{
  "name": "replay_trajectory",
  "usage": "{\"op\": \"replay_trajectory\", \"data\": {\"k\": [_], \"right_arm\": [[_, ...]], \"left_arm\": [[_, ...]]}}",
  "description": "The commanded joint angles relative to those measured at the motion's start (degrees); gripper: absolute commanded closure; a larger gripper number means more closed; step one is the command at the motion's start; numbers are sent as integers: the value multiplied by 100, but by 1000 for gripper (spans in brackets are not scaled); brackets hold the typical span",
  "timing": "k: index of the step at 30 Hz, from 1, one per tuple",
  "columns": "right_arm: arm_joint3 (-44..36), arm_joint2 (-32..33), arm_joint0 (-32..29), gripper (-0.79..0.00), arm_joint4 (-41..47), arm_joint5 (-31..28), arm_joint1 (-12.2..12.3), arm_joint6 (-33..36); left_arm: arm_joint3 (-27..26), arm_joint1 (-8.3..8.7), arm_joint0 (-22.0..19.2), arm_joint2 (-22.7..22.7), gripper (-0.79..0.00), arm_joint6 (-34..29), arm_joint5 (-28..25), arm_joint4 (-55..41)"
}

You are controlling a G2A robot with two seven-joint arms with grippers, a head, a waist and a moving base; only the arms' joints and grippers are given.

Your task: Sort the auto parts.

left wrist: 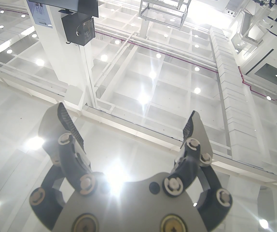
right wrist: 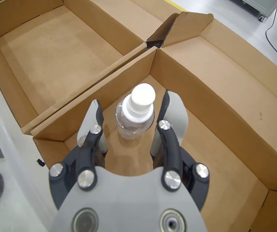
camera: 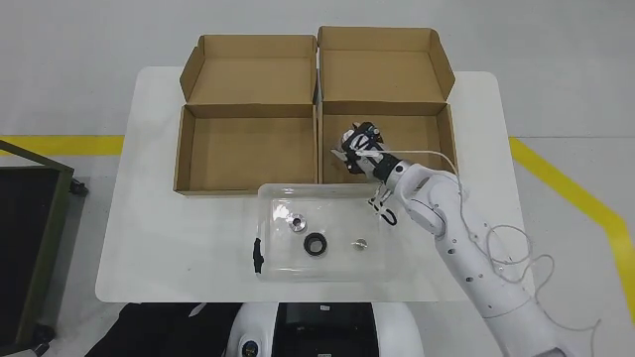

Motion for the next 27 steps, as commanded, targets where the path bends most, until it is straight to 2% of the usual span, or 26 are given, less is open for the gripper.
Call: {"op": "replay_trajectory", "data": {"k": [1, 8, 19, 27], "right_arm": [[-118, 51, -44, -785, -17, 46, 8, -29], [-909, 381, -356, -785, -94, -131, 95, -18], [-2802, 1083, -1682, -785, -350, -1414, 375, 602], [-3435, 1458, -2485, -785, -550, -2276, 544, 1029]], "left_arm": [[0, 0, 0, 0, -785, 0, 0, 0], [0, 0, 0, 0, -785, 0, 0, 0], [0, 0, 0, 0, -785, 0, 0, 0], [0, 0, 0, 0, -785, 0, 0, 0]]}}
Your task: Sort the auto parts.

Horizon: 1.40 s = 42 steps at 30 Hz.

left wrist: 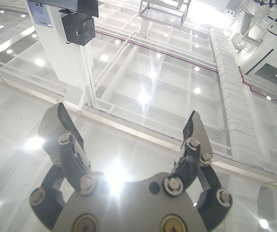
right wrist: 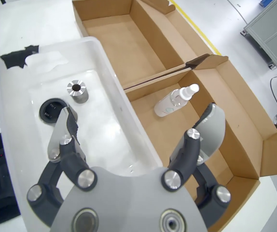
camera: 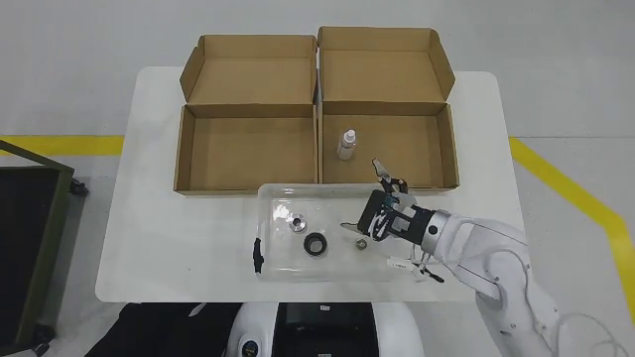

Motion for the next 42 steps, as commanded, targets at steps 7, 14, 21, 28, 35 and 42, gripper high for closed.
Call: {"op": "replay_trajectory", "data": {"k": [7, 14, 21, 28, 35, 42], "right_arm": [[-302, 131, -339, -785, -127, -770, 124, 472], [-194, 99, -258, -785, -131, -1296, 203, 755], [2, -89, 32, -757, -58, -1445, 238, 1045], [232, -332, 275, -653, -90, -1461, 264, 1351], [318, -487, 355, -610, -192, -1469, 302, 1554], [410, -682, 413, -511, -264, -1469, 361, 1681]], "left_arm": [[0, 0, 0, 0, -785, 0, 0, 0], [0, 0, 0, 0, -785, 0, 0, 0], [0, 0, 0, 0, -785, 0, 0, 0], [0, 0, 0, 0, -785, 0, 0, 0], [0, 0, 0, 0, -785, 0, 0, 0], [0, 0, 0, 0, -785, 0, 0, 0]]}}
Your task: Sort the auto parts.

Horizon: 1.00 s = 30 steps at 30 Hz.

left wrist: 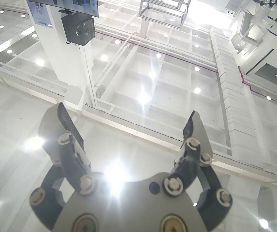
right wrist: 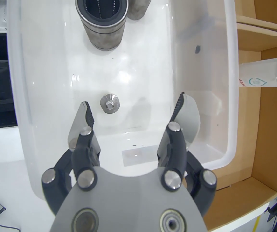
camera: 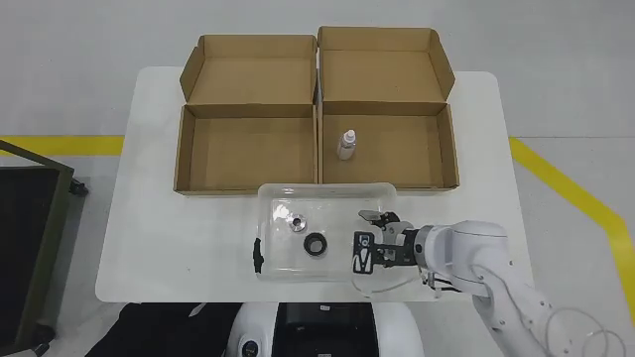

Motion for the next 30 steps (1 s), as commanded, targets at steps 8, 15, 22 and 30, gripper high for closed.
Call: {"op": "replay_trajectory", "data": {"k": [8, 15, 22, 30], "right_arm": [[136, -418, 219, -394, -40, 0, 76, 139], [233, -657, 369, -354, -60, 0, 133, 301], [349, -813, 496, -151, 30, 0, 186, 361], [294, -897, 575, 0, 142, 0, 250, 329]], "left_arm": [[0, 0, 0, 0, -785, 0, 0, 0], [0, 0, 0, 0, -785, 0, 0, 0], [0, 0, 0, 0, -785, 0, 0, 0], [0, 0, 0, 0, -785, 0, 0, 0]]}}
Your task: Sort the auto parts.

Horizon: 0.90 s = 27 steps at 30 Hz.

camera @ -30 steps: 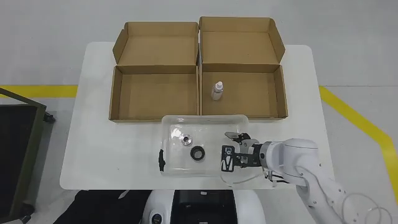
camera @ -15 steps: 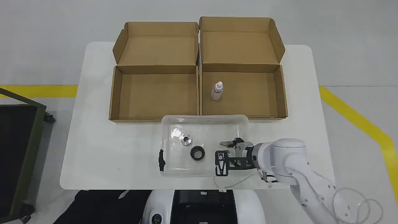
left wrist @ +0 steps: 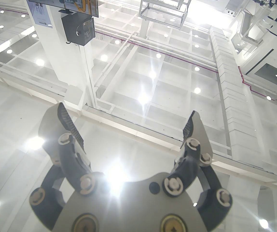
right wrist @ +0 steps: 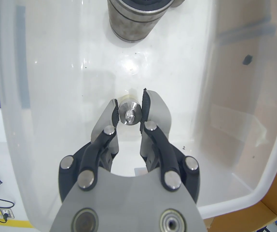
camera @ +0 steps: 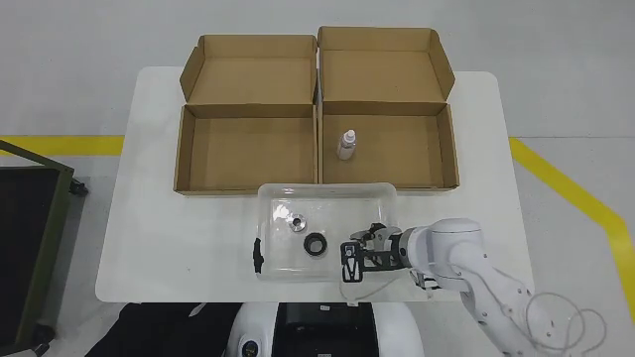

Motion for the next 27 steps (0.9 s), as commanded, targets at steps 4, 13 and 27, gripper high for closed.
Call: {"op": "replay_trajectory", "data": {"k": [4, 13, 27], "right_arm": [[-197, 70, -27, 0, 91, 35, 42, -149], [-424, 342, -133, 0, 212, 586, 77, -914], [-263, 379, -345, 0, 391, 1656, 24, -3009]], "left_arm": [[0, 0, 0, 0, -785, 0, 0, 0], [0, 0, 0, 0, -785, 0, 0, 0], [0, 0, 0, 0, -785, 0, 0, 0]]}}
